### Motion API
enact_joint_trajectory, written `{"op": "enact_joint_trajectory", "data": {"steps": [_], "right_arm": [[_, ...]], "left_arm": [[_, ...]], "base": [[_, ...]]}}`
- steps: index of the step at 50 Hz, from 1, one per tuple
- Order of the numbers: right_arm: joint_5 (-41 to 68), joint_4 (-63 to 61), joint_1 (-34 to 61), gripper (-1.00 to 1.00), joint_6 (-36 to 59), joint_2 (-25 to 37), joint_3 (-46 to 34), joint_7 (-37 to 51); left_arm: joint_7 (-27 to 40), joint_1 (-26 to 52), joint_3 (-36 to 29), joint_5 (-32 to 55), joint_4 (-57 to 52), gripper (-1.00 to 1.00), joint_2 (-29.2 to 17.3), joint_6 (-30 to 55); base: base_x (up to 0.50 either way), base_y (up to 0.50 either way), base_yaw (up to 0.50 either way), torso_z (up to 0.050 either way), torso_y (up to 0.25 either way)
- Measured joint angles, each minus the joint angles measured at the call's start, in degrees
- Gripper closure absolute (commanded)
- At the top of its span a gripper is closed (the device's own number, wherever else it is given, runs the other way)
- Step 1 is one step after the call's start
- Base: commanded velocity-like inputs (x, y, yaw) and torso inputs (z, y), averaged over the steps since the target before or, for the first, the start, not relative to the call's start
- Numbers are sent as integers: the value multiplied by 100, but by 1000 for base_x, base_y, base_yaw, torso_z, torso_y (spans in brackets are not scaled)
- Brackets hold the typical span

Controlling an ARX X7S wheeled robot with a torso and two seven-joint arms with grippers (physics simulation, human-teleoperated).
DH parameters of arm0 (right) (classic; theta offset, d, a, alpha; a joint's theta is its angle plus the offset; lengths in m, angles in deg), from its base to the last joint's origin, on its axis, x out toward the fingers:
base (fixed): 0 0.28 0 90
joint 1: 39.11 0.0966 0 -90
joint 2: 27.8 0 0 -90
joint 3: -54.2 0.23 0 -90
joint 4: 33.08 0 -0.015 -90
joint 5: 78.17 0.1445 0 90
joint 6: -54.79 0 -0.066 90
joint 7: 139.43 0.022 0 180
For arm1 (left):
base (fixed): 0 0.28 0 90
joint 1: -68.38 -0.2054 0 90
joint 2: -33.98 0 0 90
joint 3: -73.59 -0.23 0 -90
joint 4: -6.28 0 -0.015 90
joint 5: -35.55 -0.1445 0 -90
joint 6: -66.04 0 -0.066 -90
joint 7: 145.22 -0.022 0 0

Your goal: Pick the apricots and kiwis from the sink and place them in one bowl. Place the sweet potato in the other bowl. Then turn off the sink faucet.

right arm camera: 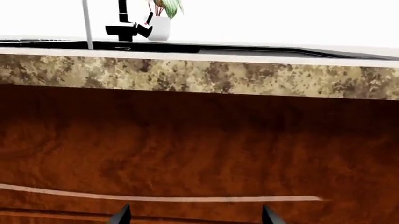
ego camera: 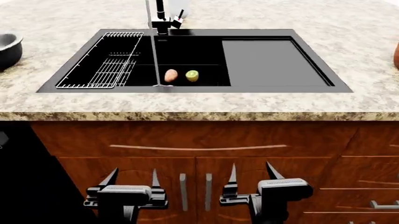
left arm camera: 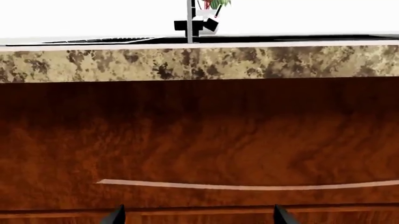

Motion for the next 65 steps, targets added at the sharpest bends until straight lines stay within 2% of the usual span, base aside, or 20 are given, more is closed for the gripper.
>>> {"op": "enact_joint_trajectory", "data": {"steps": [12,17,28,36,45,49,53,57,65], "right_arm": [[-153,-180,53,-100,302,163,-148,220],[-401,-675,136,-100,975,263,-257,288],[-919,-2852,955,-100,3649,575,-521,-119],[-904,-4029,2241,-100,5486,688,-498,-813],[-680,-4560,3950,-100,7362,723,-387,-1641],[-1325,-4401,4556,-100,7872,549,-517,-2569],[-2796,-4073,5062,-100,8216,250,-676,-4160],[-3992,-3794,5408,-100,8444,53,-726,-5364],[-5121,-3394,5856,-100,8702,-168,-713,-6698]], "left_arm": [[56,93,-120,113,-198,-100,-92,167],[134,227,-154,155,-677,-100,-154,654],[352,1453,163,733,-2216,-100,-215,3136],[330,2591,565,1454,-2876,-100,-185,4811],[293,3835,960,2174,-3072,-100,-160,6368],[275,4296,1016,2400,-3072,-100,-190,6879],[278,4635,1015,2540,-3047,-100,-263,7258],[285,4857,990,2626,-3037,-100,-352,7508],[298,5117,930,2729,-2996,-100,-494,7782]], "base": [[0,0,0,50,0],[0,0,0,50,0],[0,0,0,50,0],[0,0,0,50,0],[0,0,0,50,0],[0,0,0,32,0],[0,0,0,0,0],[0,0,0,0,0],[441,0,0,0,0]]}}
